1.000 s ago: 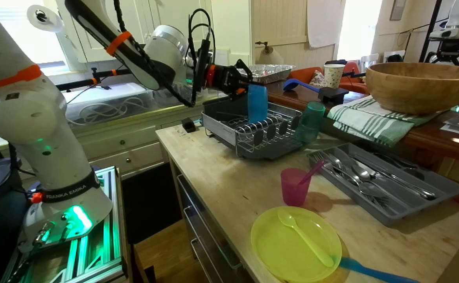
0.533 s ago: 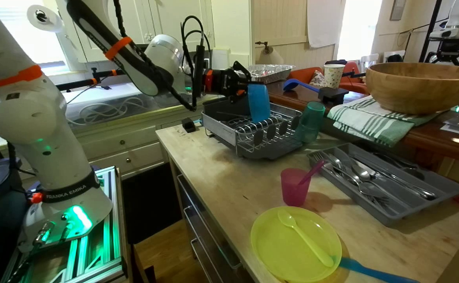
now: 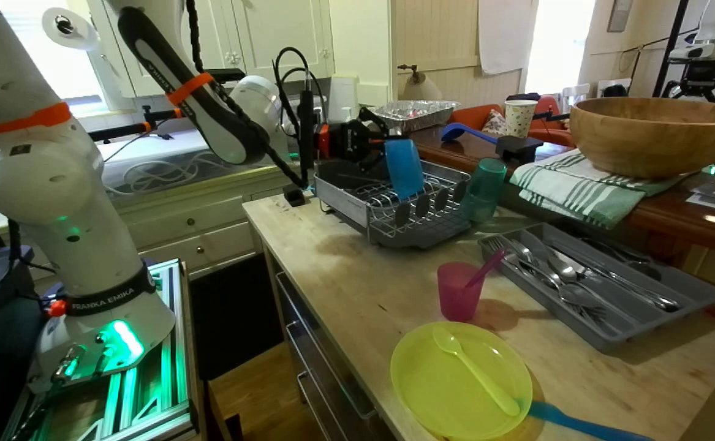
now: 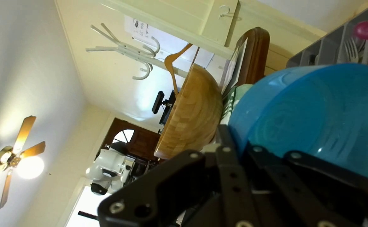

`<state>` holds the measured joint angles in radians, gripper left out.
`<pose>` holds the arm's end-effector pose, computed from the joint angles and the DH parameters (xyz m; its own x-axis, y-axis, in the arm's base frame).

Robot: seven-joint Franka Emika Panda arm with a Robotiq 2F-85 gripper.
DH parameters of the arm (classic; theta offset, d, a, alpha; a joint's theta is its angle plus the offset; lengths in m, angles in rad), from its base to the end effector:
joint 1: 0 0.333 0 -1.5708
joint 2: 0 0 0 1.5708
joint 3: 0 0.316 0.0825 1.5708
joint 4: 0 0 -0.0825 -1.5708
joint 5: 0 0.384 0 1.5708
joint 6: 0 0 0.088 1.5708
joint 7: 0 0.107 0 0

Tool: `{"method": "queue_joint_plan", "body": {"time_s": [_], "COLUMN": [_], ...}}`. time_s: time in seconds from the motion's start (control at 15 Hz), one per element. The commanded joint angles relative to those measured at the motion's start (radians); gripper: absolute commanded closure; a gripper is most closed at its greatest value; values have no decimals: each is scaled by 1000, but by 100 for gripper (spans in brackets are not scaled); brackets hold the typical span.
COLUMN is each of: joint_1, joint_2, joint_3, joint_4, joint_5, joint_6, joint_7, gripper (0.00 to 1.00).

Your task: Put the blue bowl on the drying rack

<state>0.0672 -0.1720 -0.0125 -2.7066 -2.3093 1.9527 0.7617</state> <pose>0.4221 -0.0260 0.3157 0.6156 0.6996 -0.3626 0.2000 0.3064 0.9307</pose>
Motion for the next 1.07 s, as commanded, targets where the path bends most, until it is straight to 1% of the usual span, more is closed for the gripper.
{"method": "queue_joint_plan", "body": {"time_s": [0.0,0.4,1.0], "joint_1": [2,0,-2], "joint_2": [54,122,174], "joint_3": [10,29,51], "joint_4": [-11,-11,-22], "joint_5": [-50,-82,-149], "joint_6": [-75,-167,-217], "joint_7": [80,131,144], "gripper": [99,99,99]}}
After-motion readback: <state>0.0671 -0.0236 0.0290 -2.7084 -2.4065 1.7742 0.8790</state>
